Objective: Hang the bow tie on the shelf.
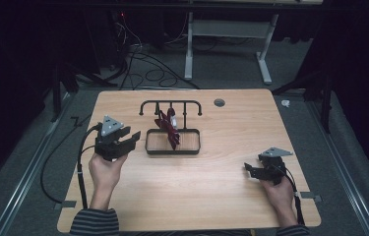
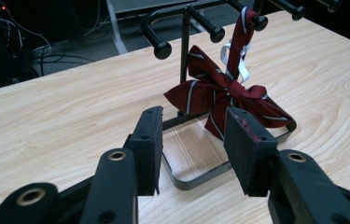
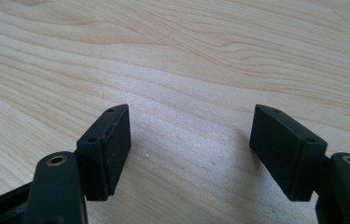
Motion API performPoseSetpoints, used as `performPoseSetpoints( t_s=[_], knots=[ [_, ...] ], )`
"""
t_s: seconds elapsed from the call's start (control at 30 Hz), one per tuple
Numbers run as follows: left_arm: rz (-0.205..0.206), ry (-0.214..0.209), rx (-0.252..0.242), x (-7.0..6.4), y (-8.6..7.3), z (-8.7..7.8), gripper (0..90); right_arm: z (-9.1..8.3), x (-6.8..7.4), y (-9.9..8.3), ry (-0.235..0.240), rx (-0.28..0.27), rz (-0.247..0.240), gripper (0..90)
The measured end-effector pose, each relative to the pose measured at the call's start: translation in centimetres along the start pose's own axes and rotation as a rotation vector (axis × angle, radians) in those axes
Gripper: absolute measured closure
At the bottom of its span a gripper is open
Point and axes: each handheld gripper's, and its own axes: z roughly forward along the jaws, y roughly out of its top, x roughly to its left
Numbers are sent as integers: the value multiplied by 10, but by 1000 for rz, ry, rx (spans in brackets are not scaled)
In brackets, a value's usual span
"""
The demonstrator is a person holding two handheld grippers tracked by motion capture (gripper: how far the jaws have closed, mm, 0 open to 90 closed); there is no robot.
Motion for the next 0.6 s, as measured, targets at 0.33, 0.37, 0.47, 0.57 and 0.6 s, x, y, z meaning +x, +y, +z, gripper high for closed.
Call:
performPoseSetpoints(
  t_s=[0.33,0.37,0.47,0.57,0.6],
  knots=[
    [-18,-1,6,2,-11,-1,566,0,0,0,0,0,0,302],
    [-20,-1,6,2,-12,-1,567,0,0,0,0,0,0,303],
    [-26,-2,4,3,-15,-2,564,0,0,0,0,0,0,302],
    [-29,-1,8,3,-18,-2,561,0,0,0,0,0,0,302],
    [-30,-1,10,3,-19,-2,561,0,0,0,0,0,0,303]
  ],
)
